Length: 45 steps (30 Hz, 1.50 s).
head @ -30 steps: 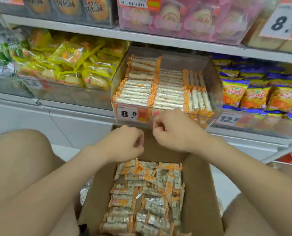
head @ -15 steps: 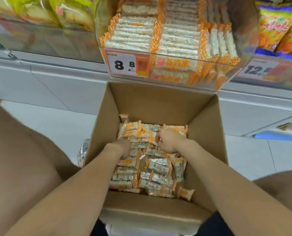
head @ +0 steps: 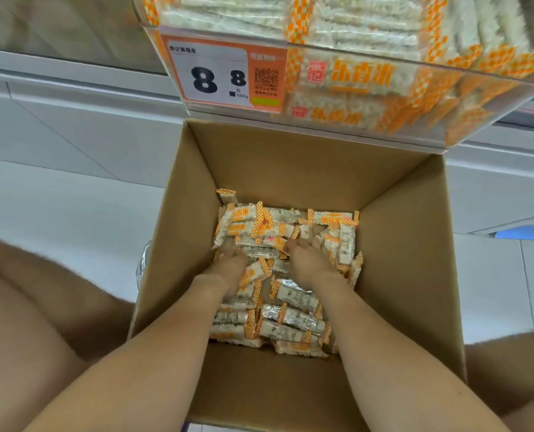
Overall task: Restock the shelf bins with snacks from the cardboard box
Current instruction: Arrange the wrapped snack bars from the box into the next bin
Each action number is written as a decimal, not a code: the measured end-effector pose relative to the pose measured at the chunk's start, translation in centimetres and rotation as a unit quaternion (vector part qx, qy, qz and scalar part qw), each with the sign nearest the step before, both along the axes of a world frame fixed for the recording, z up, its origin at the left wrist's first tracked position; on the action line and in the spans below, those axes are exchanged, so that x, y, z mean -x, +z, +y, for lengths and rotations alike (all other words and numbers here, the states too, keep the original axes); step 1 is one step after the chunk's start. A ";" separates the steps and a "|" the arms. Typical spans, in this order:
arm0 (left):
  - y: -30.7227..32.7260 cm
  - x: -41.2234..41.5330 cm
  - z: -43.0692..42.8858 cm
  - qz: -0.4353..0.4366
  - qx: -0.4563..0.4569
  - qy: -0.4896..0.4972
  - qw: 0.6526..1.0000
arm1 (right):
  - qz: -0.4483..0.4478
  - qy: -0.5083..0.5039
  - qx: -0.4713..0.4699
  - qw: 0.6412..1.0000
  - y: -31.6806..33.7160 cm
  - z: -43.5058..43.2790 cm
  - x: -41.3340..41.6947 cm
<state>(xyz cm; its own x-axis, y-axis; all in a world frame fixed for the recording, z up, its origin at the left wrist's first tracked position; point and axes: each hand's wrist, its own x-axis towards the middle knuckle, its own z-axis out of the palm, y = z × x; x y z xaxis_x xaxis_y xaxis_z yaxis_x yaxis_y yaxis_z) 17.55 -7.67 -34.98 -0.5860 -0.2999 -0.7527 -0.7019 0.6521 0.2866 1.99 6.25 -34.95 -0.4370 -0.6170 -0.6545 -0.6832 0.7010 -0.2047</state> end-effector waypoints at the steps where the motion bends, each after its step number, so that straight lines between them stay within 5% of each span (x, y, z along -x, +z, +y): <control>1: 0.3 0.2 0.2 -0.008 -0.014 0.030 0.999 | 0.012 0.002 0.004 1.000 -0.3 0.2 -0.3; 7: 0.3 -0.1 0.1 -0.033 -0.011 0.052 0.998 | 0.005 -0.015 0.027 0.999 0.0 0.2 -1.3; 13: 1.6 0.9 -0.9 0.069 -0.081 0.122 0.987 | -0.095 -0.197 0.084 0.972 3.9 0.1 1.2; 17: 5.4 1.9 -1.2 0.179 -0.116 0.265 0.940 | -0.112 -0.355 0.212 0.904 7.2 0.7 2.7; 21: 10.6 2.2 -1.4 0.214 -0.170 0.382 0.883 | -0.193 -0.385 0.281 0.858 11.3 1.0 3.4; 26: 18.1 2.7 -1.3 0.253 -0.317 0.496 0.768 | -0.276 -0.262 0.291 0.878 15.8 1.3 3.0; 28: 20.3 2.6 -1.5 0.275 -0.337 0.501 0.748 | -0.271 -0.238 0.316 0.878 17.4 1.2 2.6; 32: 22.9 2.1 -2.4 0.288 -0.201 0.338 0.873 | -0.237 -0.181 0.350 0.888 21.2 0.6 1.8; 35: 27.1 2.0 -3.1 0.311 -0.157 0.243 0.905 | -0.244 -0.122 0.340 0.900 24.9 0.0 1.6; 39: 34.1 1.8 -4.2 0.351 -0.143 0.136 0.915 | -0.308 -0.079 0.332 0.888 30.3 -0.9 2.0; 45: 40.2 2.6 -6.4 0.464 -0.138 0.118 0.867 | -0.206 -0.062 0.427 0.878 38.7 -2.1 3.8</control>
<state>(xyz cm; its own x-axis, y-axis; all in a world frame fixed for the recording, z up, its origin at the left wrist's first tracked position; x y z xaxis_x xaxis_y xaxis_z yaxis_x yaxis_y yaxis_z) 15.00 -14.11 5.25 -0.9247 -0.3771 -0.0514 -0.1893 0.3386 0.9217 -1.78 4.12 3.71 -0.3708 -0.9238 -0.0951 -0.3567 0.2362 -0.9038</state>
